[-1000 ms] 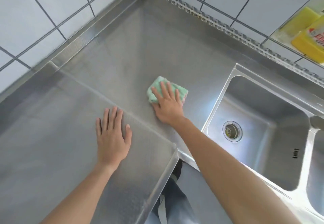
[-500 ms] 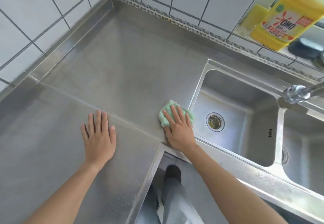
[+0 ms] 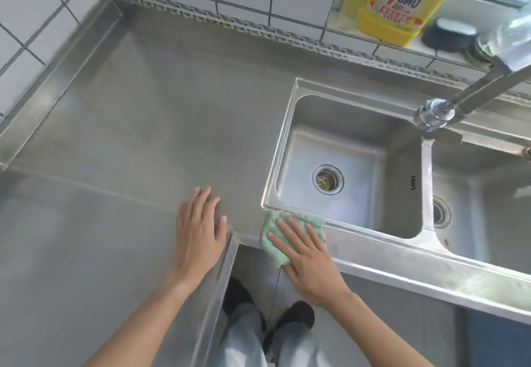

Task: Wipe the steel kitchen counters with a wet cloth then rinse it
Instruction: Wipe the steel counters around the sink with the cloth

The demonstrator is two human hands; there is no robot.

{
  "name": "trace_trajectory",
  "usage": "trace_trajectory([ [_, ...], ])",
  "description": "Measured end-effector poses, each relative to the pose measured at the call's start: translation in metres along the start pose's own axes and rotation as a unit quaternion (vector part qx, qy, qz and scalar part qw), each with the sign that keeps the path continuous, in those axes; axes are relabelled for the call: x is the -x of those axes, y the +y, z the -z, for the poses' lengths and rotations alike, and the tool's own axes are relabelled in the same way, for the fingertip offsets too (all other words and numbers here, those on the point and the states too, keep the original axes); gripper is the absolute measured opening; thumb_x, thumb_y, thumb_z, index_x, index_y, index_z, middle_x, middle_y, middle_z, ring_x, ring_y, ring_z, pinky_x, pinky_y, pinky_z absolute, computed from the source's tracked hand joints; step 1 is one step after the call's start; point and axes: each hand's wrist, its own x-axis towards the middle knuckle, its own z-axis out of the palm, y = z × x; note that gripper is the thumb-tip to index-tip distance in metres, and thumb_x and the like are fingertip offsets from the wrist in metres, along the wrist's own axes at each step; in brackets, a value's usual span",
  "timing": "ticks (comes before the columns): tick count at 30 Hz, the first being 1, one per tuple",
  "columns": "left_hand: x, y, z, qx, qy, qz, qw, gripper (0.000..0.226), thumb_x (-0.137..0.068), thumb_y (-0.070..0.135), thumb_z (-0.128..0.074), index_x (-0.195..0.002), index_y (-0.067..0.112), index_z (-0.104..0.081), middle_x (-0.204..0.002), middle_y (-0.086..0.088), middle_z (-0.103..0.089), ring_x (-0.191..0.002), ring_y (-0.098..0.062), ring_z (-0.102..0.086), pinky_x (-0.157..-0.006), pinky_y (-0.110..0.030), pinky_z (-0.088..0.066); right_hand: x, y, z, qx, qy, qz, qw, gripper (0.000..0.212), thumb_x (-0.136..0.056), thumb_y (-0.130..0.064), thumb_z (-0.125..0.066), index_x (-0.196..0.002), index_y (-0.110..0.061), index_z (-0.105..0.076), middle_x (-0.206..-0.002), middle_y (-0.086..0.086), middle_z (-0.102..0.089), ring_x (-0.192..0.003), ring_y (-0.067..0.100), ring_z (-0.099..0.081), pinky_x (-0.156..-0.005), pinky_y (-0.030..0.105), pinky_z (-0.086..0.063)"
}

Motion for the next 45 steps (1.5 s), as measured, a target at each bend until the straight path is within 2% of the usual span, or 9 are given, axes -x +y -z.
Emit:
trace_trajectory([
  [7, 0.001, 0.054, -0.049, -0.109, -0.047, 0.024, 0.993, 0.074, -0.104, 0.057, -0.032, -0.162, 0.009, -0.032, -0.174, -0.012, -0.023, -0.164, -0.035, -0.008, -0.128, -0.066, -0.009, 0.008, 0.055, 0.019, -0.039, 0.078, -0.297, 0.951, 0.059, -0.102, -0.045, -0.022, -0.157, -0.029, -0.037, -0.168, 0.001, -0.027, -0.159, 0.024, -0.012, -0.128, 0.048, -0.006],
  [13, 0.003, 0.049, -0.056, -0.123, -0.036, 0.025, 0.991, 0.075, -0.103, 0.057, -0.031, -0.161, 0.009, -0.031, -0.174, -0.012, -0.023, -0.164, -0.034, -0.008, -0.127, -0.067, -0.011, -0.034, -0.026, -0.002, -0.044, 0.066, -0.13, 0.988, 0.062, -0.101, -0.035, -0.042, -0.161, -0.028, -0.029, -0.171, 0.004, -0.018, -0.159, 0.028, -0.004, -0.127, 0.059, -0.002],
  [18, 0.003, 0.058, -0.048, -0.104, -0.046, 0.04, 0.993, 0.077, -0.101, 0.055, -0.031, -0.161, 0.007, -0.032, -0.173, -0.015, -0.026, -0.163, -0.036, -0.012, -0.126, -0.068, -0.012, 0.035, 0.031, 0.001, -0.018, 0.02, -0.022, 0.999, 0.062, -0.102, -0.037, -0.033, -0.162, -0.034, -0.019, -0.172, -0.007, -0.004, -0.159, 0.018, 0.009, -0.127, 0.048, 0.011],
  [25, 0.005, 0.084, -0.037, -0.063, -0.099, 0.056, 0.992, 0.066, -0.109, 0.039, -0.04, -0.16, 0.0, -0.031, -0.173, -0.019, -0.019, -0.162, -0.039, -0.011, -0.127, -0.066, -0.013, 0.155, 0.147, 0.013, -0.05, 0.048, -0.216, 0.974, 0.06, -0.102, -0.045, -0.024, -0.161, -0.038, -0.018, -0.172, -0.01, -0.007, -0.158, 0.012, 0.01, -0.128, 0.048, 0.003],
  [30, 0.051, 0.149, -0.055, -0.012, -0.161, -0.112, 0.98, 0.06, -0.109, 0.036, -0.031, -0.163, 0.011, -0.031, -0.176, -0.003, -0.014, -0.164, -0.018, -0.002, -0.133, -0.053, -0.008, 0.114, 0.114, 0.011, -0.086, 0.125, -0.413, 0.898, 0.056, -0.103, -0.037, -0.041, -0.158, -0.029, -0.035, -0.17, 0.005, -0.021, -0.159, 0.028, -0.006, -0.127, 0.053, 0.003],
  [34, 0.078, 0.198, -0.077, -0.019, -0.198, -0.117, 0.973, 0.06, -0.11, 0.025, -0.039, -0.167, 0.017, -0.022, -0.176, 0.002, -0.001, -0.163, -0.021, 0.014, -0.132, -0.054, 0.004, 0.092, 0.065, 0.001, -0.066, 0.089, -0.243, 0.964, 0.061, -0.1, -0.037, -0.04, -0.159, -0.03, -0.032, -0.17, 0.003, -0.02, -0.159, 0.029, -0.006, -0.126, 0.058, -0.002],
  [38, 0.084, 0.207, -0.081, -0.033, -0.182, -0.1, 0.978, 0.059, -0.112, 0.03, -0.037, -0.167, 0.019, -0.019, -0.177, 0.002, 0.004, -0.163, -0.022, 0.016, -0.132, -0.052, 0.006, 0.136, 0.099, -0.001, -0.037, 0.045, -0.119, 0.991, 0.067, -0.097, -0.034, -0.038, -0.162, -0.034, -0.019, -0.172, -0.006, -0.007, -0.159, 0.02, 0.004, -0.127, 0.051, 0.005],
  [42, 0.083, 0.197, -0.077, -0.034, -0.187, -0.122, 0.974, 0.06, -0.113, 0.04, -0.033, -0.168, 0.022, -0.016, -0.176, 0.005, 0.006, -0.163, -0.018, 0.017, -0.133, -0.05, 0.005, 0.205, 0.164, 0.005, -0.035, 0.068, -0.184, 0.98, 0.066, -0.099, -0.037, -0.037, -0.162, -0.038, -0.018, -0.17, -0.012, -0.004, -0.158, 0.016, 0.006, -0.129, 0.049, 0.001],
  [45, 0.079, 0.204, -0.076, -0.015, -0.171, -0.097, 0.98, 0.054, -0.109, 0.034, -0.047, -0.161, 0.02, -0.038, -0.176, -0.001, -0.016, -0.165, -0.021, 0.0, -0.133, -0.051, -0.002, 0.245, 0.208, 0.014, -0.062, 0.088, -0.287, 0.952, 0.062, -0.103, -0.034, -0.046, -0.16, -0.038, -0.02, -0.17, -0.01, -0.011, -0.159, 0.017, -0.001, -0.129, 0.049, -0.003],
])
